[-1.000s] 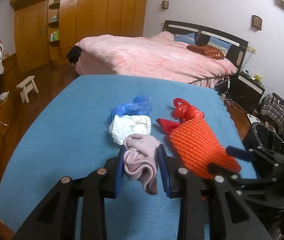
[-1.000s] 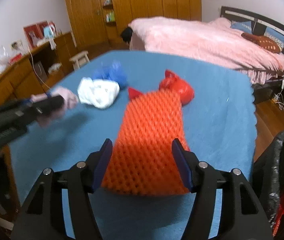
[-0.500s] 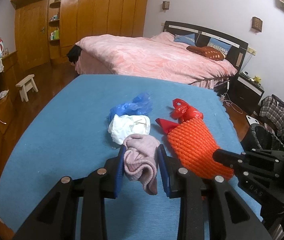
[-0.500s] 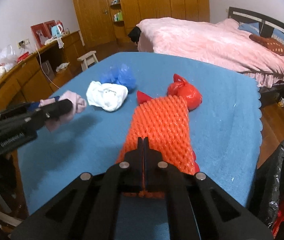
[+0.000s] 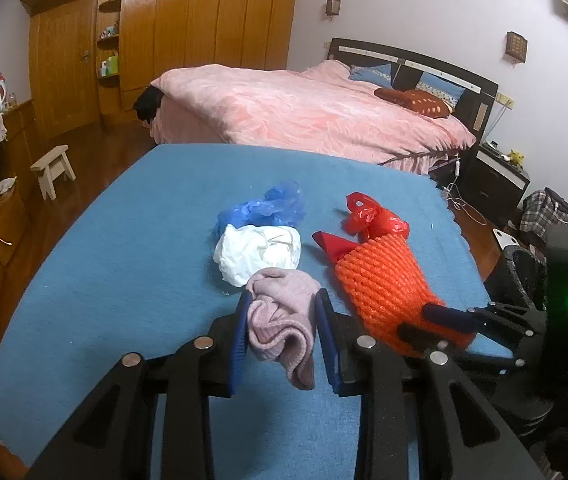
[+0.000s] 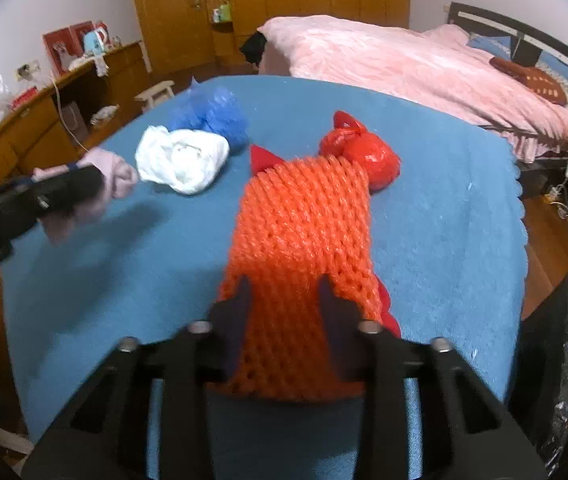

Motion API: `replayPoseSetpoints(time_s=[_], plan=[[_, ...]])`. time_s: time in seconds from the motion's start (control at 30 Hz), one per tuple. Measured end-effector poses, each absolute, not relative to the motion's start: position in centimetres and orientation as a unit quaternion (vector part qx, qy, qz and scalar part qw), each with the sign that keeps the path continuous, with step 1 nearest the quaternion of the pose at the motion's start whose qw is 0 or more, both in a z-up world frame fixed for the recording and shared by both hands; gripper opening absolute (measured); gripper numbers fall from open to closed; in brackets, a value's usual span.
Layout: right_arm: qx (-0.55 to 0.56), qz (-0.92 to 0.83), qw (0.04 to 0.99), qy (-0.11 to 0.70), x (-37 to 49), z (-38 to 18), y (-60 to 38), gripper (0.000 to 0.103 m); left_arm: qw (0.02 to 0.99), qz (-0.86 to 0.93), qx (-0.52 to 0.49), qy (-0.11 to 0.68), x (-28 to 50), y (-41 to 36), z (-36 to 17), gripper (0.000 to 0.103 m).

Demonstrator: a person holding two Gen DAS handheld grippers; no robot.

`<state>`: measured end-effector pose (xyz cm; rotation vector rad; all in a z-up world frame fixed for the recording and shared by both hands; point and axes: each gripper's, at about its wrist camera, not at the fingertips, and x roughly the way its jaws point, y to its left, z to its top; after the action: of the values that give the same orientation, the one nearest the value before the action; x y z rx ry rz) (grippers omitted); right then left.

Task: Collect trash

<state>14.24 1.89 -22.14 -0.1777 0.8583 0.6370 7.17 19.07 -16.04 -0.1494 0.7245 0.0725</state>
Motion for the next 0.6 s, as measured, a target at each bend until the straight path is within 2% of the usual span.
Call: replayPoseSetpoints(time_s=[0.03,0.37,0.6], plan=[[-0.079,0.308,0.856,0.407,14.3,-21.8,1.7,0.0,0.932,0.035,-0.073,0.354,7.2,19.0,-16.0,0.032],[-0.04,0.328,0.863,0.383,13.8,-18.4,-0.3,0.0,0.934,0.031,-0.073,0.348,6.9,18.8,-15.4,0.032],[-0.045,0.319,0.858,0.4,13.7,-19.2,-0.3,0.004,0.934,0.026,-0.07,0.348,7.0,18.6,-15.3,0.032]])
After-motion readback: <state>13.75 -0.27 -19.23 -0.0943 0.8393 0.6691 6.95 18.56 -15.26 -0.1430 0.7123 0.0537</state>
